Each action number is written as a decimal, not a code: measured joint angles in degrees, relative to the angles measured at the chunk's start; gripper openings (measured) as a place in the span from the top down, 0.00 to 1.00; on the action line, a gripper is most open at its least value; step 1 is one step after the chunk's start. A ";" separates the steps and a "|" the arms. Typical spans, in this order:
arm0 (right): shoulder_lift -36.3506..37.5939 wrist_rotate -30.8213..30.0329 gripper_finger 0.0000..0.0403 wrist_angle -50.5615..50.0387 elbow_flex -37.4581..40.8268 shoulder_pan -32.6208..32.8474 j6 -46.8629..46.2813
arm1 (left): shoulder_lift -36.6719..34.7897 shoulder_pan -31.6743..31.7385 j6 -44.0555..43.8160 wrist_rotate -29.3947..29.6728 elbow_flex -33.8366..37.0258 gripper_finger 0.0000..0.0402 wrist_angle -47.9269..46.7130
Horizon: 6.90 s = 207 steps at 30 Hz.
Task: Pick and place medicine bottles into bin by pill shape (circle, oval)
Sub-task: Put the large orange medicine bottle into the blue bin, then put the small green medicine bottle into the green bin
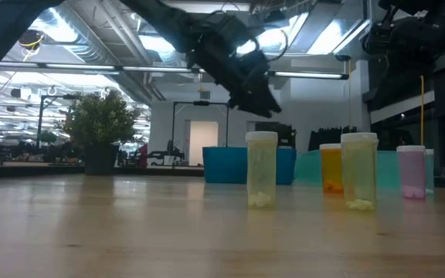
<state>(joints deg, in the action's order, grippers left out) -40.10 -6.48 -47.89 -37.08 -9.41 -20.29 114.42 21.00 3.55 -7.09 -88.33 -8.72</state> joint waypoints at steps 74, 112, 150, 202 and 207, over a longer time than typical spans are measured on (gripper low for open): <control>-0.02 -0.01 0.55 0.07 -0.02 0.01 -0.20 | 14.65 -19.66 -4.50 2.86 -0.02 0.40 11.05; -0.02 -0.02 0.55 0.06 -0.02 0.02 -0.04 | 3.27 -16.27 1.94 10.85 -0.07 0.58 3.63; -0.02 -0.02 0.55 0.05 -0.02 0.02 -0.02 | 9.82 -0.01 3.13 -2.47 1.60 0.53 3.58; 0.00 -0.02 0.55 0.01 -0.02 0.02 0.00 | 9.45 -6.94 -2.95 -0.89 -30.30 0.42 -57.57; -0.02 -0.02 0.55 0.02 -0.02 0.02 0.00 | 9.45 -11.74 -1.07 3.08 -33.94 0.42 -70.94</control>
<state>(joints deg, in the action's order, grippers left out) -40.12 -6.50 -47.87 -37.10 -9.39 -20.29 123.87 9.26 2.49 -4.01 -122.27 -79.66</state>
